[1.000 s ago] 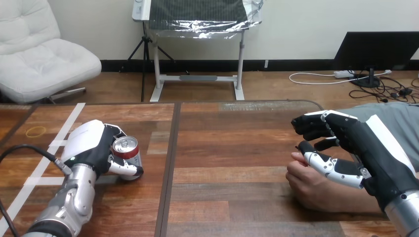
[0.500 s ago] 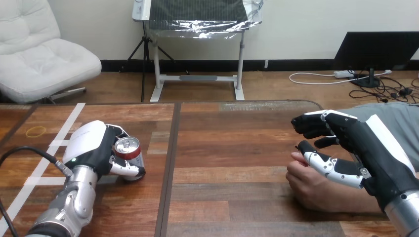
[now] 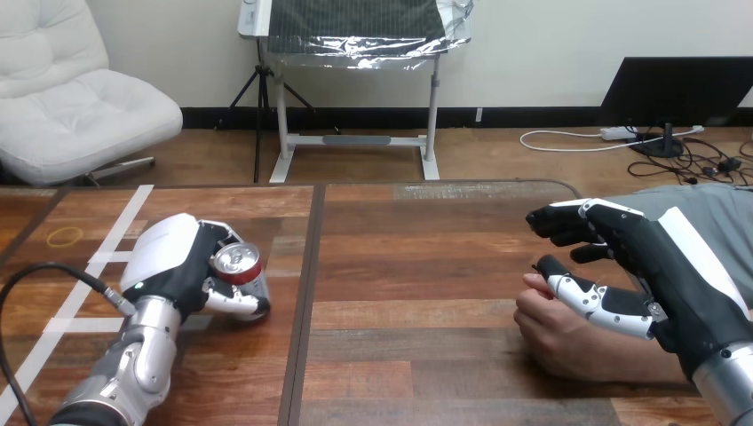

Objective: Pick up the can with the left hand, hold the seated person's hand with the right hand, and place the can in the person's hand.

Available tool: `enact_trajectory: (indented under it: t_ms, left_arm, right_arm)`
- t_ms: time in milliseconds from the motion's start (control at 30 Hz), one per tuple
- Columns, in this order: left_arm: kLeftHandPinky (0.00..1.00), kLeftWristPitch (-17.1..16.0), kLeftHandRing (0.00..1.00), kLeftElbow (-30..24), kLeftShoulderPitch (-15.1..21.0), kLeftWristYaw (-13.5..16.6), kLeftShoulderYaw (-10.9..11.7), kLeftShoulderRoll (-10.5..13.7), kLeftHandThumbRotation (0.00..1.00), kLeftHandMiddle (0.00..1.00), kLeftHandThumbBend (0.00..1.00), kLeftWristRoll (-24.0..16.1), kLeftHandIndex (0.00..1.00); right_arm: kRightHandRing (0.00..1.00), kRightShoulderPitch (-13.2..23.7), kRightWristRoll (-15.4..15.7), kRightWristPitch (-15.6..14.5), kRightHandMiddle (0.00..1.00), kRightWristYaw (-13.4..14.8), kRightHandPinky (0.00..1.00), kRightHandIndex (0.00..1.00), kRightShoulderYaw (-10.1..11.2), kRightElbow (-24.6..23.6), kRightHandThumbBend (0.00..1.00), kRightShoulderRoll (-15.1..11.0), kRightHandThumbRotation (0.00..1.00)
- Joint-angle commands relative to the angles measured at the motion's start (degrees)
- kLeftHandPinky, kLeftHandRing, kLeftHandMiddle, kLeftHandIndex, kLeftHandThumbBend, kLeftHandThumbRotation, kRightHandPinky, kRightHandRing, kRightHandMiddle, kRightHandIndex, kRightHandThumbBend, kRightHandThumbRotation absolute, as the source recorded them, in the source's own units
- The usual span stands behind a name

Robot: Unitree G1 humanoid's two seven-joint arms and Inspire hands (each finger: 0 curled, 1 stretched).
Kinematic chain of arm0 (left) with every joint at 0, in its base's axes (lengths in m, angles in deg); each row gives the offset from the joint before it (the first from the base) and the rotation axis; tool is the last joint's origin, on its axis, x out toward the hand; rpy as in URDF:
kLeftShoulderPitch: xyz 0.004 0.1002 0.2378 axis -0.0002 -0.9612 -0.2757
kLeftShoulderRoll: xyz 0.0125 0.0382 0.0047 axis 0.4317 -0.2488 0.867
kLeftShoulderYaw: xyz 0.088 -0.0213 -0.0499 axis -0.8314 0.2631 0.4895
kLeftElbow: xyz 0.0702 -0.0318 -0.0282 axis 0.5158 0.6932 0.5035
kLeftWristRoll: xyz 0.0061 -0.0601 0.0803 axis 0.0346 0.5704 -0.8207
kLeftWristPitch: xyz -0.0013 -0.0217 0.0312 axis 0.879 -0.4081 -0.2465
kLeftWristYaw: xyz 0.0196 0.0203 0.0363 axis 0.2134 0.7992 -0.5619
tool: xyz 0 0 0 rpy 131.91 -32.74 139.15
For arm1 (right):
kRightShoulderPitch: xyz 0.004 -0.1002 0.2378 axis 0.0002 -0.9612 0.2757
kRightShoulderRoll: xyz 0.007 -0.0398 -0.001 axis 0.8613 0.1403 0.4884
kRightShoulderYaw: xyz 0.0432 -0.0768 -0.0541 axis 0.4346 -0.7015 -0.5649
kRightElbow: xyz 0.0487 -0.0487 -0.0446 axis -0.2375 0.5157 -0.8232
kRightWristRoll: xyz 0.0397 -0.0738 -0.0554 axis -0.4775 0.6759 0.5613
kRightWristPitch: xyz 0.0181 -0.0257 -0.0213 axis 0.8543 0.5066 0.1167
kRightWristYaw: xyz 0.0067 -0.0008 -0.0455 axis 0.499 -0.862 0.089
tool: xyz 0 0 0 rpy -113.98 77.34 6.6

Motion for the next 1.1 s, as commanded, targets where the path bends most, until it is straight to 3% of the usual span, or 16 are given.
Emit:
enact_trajectory:
  t_ms: [0, 400, 1067]
  left_arm:
    - [0.36, -3.39, 0.41, -6.00, 2.82, 0.46, 0.59, 0.70, 0.00, 0.48, 0.66, 0.15, 0.53]
    - [0.36, -5.94, 0.41, -11.88, 1.53, 0.13, 1.01, 0.75, 0.00, 0.48, 0.66, 0.17, 0.52]
    - [0.35, -5.93, 0.40, -22.61, -1.33, -3.48, 1.87, -0.18, 0.00, 0.46, 0.65, 1.12, 0.51]
  right_arm:
    - [0.77, 3.65, 0.49, 0.24, 0.76, 0.71, 0.73, 0.72, 0.37, -1.75, 0.37, -0.55, 0.00]
    - [0.77, 3.86, 1.57, -0.11, 0.76, 1.00, 0.72, 0.72, 0.13, -1.93, 0.38, -0.42, 0.00]
    - [0.78, 4.03, 3.88, -1.77, 0.78, 1.47, 0.72, 0.74, 0.48, -2.60, 0.42, 0.04, 0.00]
